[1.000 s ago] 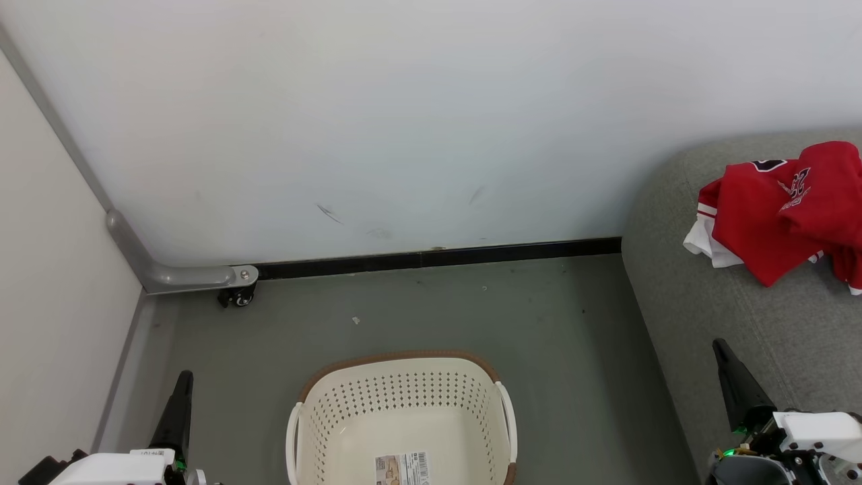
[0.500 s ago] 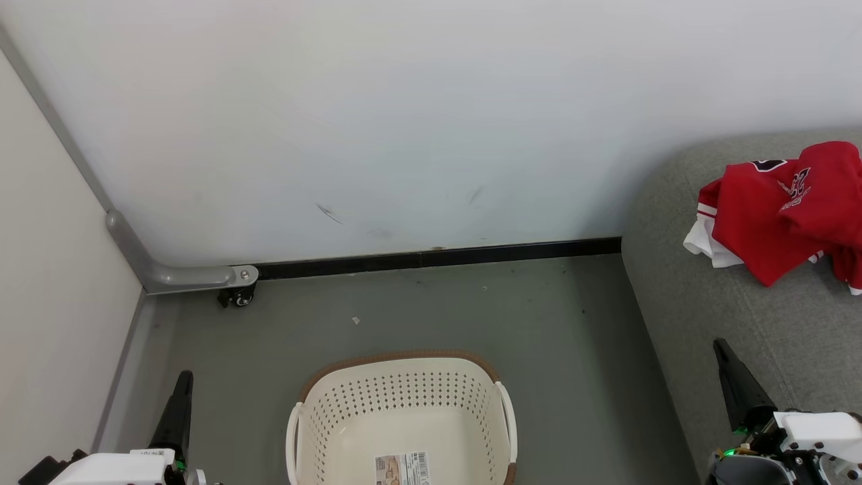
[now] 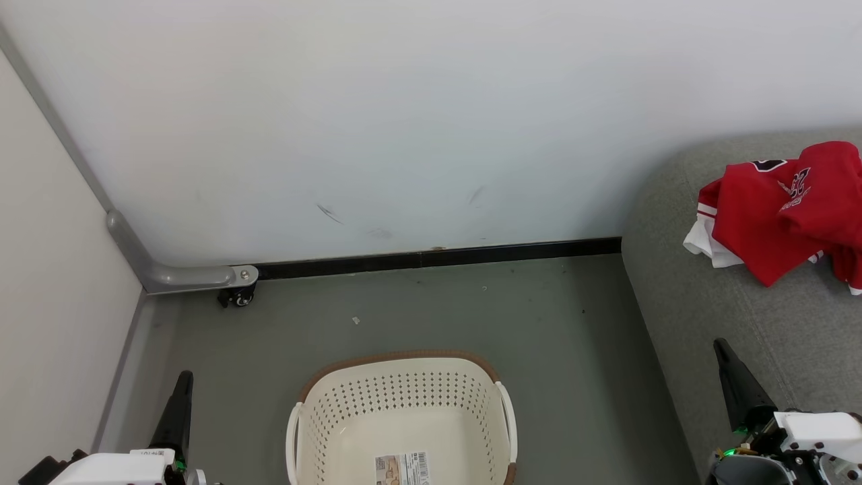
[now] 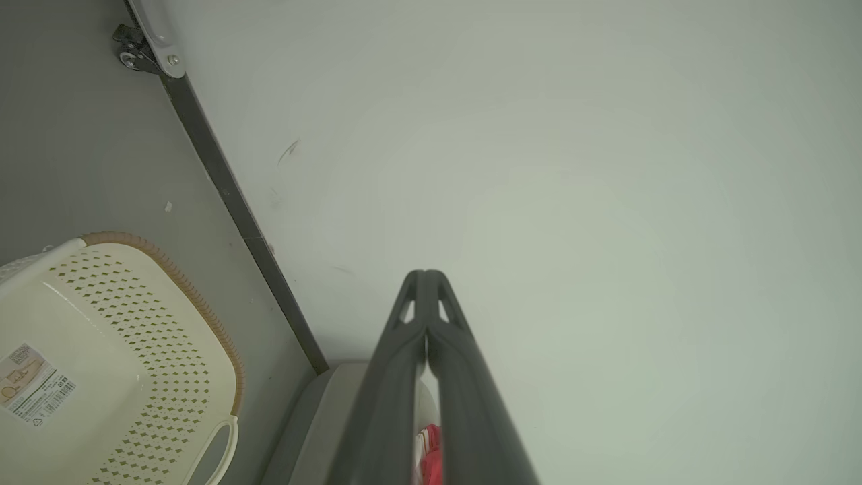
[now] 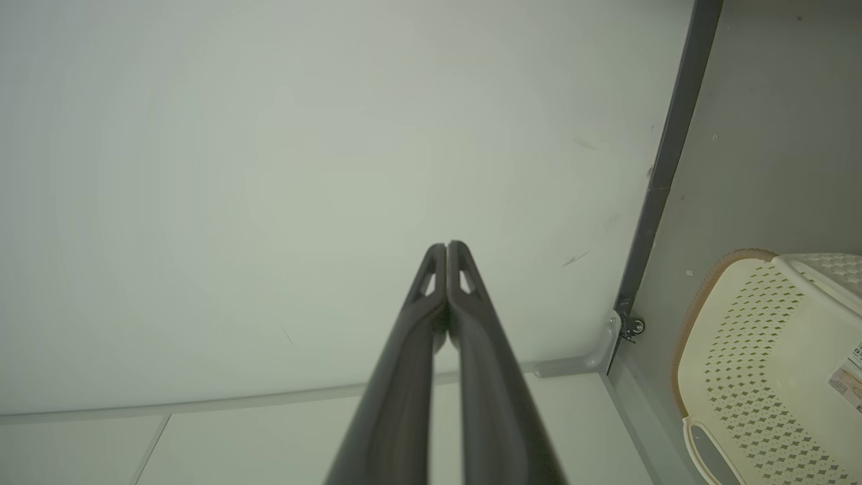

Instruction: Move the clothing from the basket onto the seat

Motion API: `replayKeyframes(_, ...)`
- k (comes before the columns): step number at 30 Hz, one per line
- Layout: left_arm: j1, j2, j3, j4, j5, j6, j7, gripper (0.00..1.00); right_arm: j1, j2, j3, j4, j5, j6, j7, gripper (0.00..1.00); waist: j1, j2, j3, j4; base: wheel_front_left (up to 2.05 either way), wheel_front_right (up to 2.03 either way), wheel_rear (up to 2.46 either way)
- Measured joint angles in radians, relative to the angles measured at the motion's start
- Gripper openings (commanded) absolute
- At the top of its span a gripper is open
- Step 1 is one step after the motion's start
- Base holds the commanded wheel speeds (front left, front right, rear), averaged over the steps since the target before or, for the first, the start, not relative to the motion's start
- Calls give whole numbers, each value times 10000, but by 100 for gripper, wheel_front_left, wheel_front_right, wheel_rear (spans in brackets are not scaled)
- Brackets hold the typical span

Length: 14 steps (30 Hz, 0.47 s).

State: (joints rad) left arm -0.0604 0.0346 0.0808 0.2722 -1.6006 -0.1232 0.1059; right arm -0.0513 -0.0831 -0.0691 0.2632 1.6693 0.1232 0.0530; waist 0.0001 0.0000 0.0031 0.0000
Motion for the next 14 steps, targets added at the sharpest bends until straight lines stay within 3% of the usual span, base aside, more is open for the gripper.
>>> replayKeyframes(14,0,0,2,0,0,0,0,0,-1,27,-21,2,0,0,2,0,0,0,0,0,0,0,0)
